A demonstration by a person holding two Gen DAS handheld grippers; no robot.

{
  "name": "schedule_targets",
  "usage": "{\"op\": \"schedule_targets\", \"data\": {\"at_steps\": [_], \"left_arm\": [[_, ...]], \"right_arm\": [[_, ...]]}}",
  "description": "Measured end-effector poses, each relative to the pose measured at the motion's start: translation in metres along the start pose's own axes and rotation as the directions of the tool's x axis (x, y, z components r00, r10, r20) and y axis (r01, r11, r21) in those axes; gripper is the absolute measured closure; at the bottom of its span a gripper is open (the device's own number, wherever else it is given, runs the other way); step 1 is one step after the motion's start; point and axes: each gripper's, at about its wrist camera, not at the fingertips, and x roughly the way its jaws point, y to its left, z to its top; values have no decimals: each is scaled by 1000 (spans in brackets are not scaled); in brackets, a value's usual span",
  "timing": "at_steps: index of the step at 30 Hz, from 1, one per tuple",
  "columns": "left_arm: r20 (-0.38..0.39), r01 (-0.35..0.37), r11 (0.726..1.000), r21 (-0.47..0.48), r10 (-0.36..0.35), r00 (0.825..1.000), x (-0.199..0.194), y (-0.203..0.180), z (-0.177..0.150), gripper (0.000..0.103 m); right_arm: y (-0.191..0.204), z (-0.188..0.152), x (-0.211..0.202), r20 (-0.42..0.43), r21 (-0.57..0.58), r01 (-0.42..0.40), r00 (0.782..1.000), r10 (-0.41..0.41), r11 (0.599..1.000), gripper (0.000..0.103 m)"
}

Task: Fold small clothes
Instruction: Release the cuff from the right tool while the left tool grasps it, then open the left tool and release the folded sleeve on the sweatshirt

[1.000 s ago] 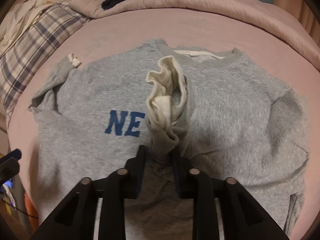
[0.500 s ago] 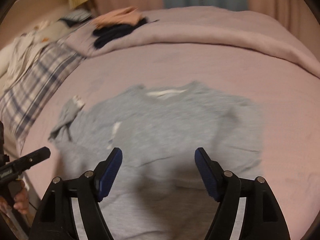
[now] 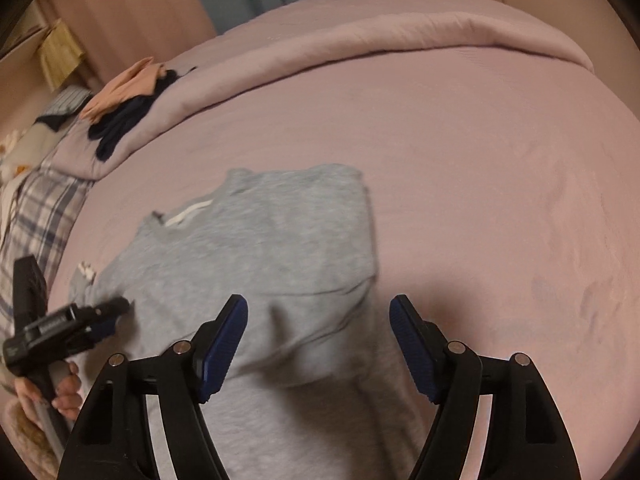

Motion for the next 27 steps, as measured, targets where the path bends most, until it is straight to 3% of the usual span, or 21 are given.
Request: {"op": "schedule_targets", "data": {"at_steps": [2, 6, 7, 9, 11, 12, 15, 18, 23, 27], "left_arm": [[12, -1, 1000, 27, 1, 1000, 1, -4, -1, 79], [38, 14, 999, 39, -16, 999, -6, -5, 0, 85], [62, 13, 998, 60, -16, 998, -13, -9, -1, 85], [98, -6, 996, 85, -2, 995, -22, -16, -1, 85], [140, -40, 992, 118, 23, 990, -32, -23, 0, 85], [173, -62, 989, 133, 38, 984, -40, -26, 1, 85], [232, -75, 986, 148, 39, 972, -53, -27, 5, 85], [218, -93, 986, 140, 61, 974, -42, -20, 6, 85], [121, -166, 980, 113, 152, 981, 2, 0, 5, 83], [115, -136, 988, 65, 128, 985, 6, 10, 7, 79]], "right_arm": [[-7, 4, 5, -7, 19, 8, 1000, -8, 1000, 28], [-6, 17, 15, -10, 52, -22, 1000, 22, 998, 29], [-4, 22, 21, -18, 64, -38, 999, 40, 997, 34], [-1, 26, 29, -45, 79, -60, 997, 63, 995, 48], [4, 27, 37, -70, 76, -40, 996, 46, 996, 82], [7, 28, 38, -68, 65, -16, 997, 21, 998, 91], [14, 30, 24, 9, 45, -15, 1000, 15, 999, 94], [15, 30, 14, 56, 63, -47, 998, 43, 997, 96], [10, 28, 41, 5, 58, 16, 1000, -16, 998, 96], [9, 27, 48, -7, 56, 33, 999, -33, 998, 96]]}}
